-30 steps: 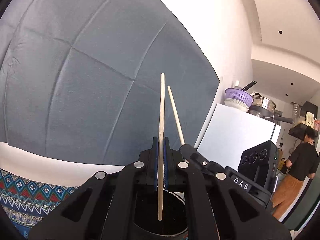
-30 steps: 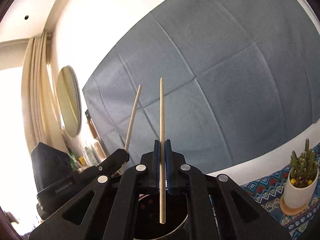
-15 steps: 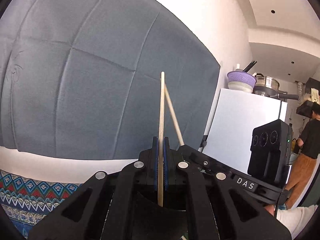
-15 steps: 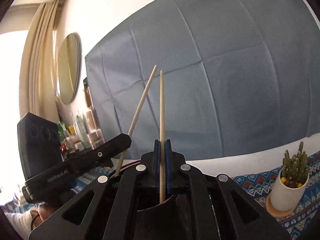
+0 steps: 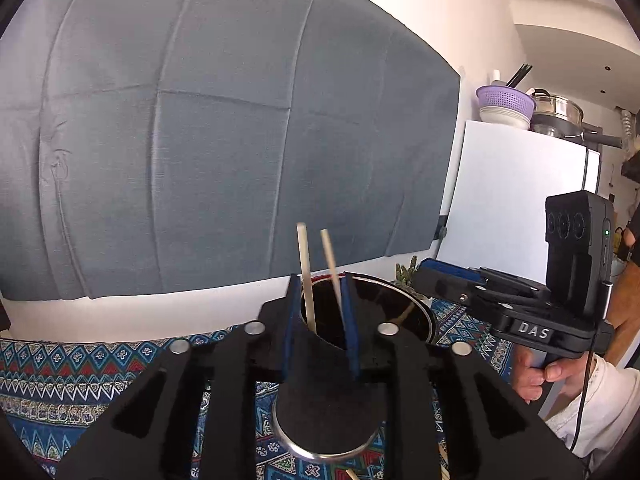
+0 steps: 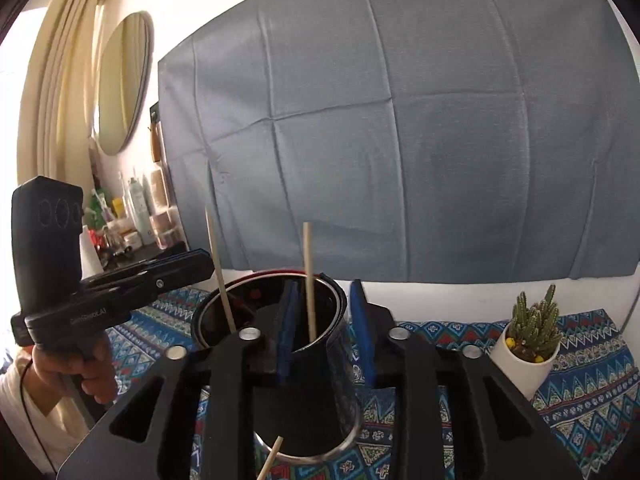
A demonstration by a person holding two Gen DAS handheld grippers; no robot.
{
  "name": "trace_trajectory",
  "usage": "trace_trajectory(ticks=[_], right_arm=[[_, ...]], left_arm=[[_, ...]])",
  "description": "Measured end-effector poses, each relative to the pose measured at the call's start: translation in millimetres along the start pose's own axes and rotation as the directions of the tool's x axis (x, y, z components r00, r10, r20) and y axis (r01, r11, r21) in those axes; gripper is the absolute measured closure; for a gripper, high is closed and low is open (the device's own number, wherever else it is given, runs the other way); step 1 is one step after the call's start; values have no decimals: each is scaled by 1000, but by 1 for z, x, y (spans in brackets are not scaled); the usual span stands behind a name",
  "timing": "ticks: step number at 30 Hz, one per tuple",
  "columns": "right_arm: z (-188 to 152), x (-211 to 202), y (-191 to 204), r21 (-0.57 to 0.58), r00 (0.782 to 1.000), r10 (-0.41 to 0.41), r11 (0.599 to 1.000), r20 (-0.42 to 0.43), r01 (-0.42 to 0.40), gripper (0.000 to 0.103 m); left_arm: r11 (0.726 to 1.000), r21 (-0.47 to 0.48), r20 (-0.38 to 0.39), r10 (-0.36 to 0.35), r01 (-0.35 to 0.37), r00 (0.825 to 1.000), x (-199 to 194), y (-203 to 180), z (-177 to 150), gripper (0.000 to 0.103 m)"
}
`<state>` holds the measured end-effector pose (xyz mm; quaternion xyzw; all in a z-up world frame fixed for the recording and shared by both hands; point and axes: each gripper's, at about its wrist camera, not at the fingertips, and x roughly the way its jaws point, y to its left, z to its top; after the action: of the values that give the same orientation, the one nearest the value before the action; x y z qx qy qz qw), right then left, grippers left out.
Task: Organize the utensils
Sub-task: 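Open both grippers and withdraw from the black cup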
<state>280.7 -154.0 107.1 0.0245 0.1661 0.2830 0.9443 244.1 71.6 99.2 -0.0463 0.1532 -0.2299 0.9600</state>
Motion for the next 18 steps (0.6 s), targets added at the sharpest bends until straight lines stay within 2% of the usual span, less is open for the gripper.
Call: trace_trajectory(ticks=[1, 2, 3, 4, 5, 7, 9, 13, 18], right_arm=[[1, -6, 1, -7, 1000, -3, 1000, 8, 3, 55], [2, -10, 4, -14, 1000, -5, 1000, 11, 5, 54], [2, -14, 6, -26, 1000, -5, 1000, 6, 5, 53], [3, -19, 6, -39, 1000, -8, 999, 3, 8, 46], [2, -24, 9, -55, 1000, -19, 998, 5, 19, 38], [2, -33, 12, -79, 999, -37, 996, 10, 38, 27], [1, -38, 16, -89, 999, -41, 995, 1, 41, 18], [-6, -44, 24, -133, 998, -54, 990, -19, 51, 16], [-22, -41, 35, -165, 992, -79, 984, -95, 63, 14]], left_arm=[[1000, -1, 1, 9, -9, 1000, -3, 0, 0, 64], [1000, 0, -1, 17, -17, 1000, -6, 0, 0, 60], [1000, 1, -4, 31, -31, 1000, -9, 0, 1, 46], [999, -1, -12, 47, -47, 999, -12, 0, 1, 33], [998, -5, -20, 56, -56, 998, -14, 0, 2, 29], [997, -13, -24, 76, -77, 997, -21, 1, 2, 12], [995, -27, -29, 97, -98, 995, -27, 0, 3, 6], [991, -59, -51, 115, -118, 992, -39, 4, -2, 6], [986, -69, -102, 146, -153, 984, -49, 5, -12, 6]])
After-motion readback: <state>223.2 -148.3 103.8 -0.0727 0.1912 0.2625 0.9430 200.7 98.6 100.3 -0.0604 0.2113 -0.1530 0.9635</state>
